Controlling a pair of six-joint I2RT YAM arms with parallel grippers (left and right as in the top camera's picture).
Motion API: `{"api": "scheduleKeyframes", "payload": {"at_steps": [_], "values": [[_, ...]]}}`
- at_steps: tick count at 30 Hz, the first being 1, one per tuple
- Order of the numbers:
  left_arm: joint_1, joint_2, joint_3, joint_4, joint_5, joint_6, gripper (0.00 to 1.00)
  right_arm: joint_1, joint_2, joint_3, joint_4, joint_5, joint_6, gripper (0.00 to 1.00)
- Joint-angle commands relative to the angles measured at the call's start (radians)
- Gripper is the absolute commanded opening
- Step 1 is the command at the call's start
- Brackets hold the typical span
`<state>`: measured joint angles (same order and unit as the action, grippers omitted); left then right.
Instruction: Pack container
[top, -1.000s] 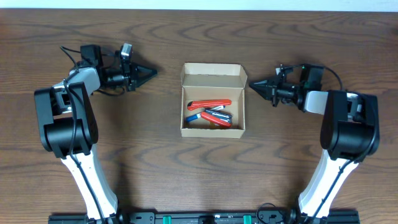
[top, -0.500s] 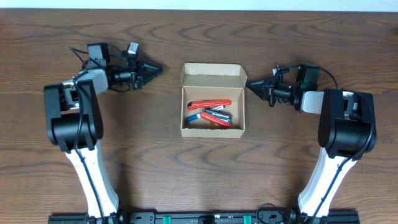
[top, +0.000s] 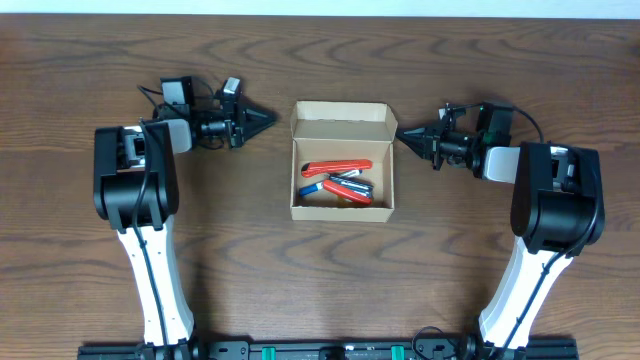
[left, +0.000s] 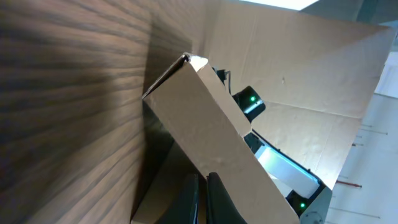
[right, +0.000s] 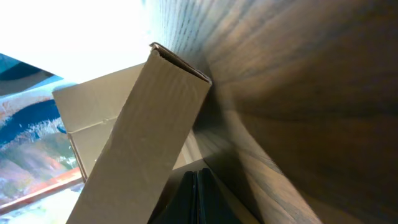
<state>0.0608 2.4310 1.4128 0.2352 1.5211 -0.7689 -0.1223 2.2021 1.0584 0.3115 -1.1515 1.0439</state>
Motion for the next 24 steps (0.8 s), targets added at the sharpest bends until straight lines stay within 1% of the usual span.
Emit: {"api": "scheduleKeyframes", "payload": {"at_steps": [1, 6, 12, 17, 24], "values": [[-0.019, 0.032, 0.004, 0.041, 0.008, -0.085, 0.06, 0.020, 0.015, 0.000, 0.039, -0.005, 0.010, 0.01], [-0.032, 0.032, 0.004, 0.182, 0.029, -0.194, 0.06, 0.046, 0.015, 0.000, 0.167, -0.017, 0.028, 0.01], [-0.035, 0.032, 0.004, 0.337, 0.041, -0.319, 0.06, 0.068, 0.015, 0.000, 0.182, -0.005, 0.040, 0.01], [-0.029, 0.032, 0.004, 0.346, 0.053, -0.324, 0.06, 0.055, 0.015, 0.000, 0.100, 0.019, 0.014, 0.01], [-0.028, 0.032, 0.004, 0.346, 0.059, -0.324, 0.06, 0.031, 0.015, 0.000, 0.085, 0.019, 0.005, 0.01]]}}
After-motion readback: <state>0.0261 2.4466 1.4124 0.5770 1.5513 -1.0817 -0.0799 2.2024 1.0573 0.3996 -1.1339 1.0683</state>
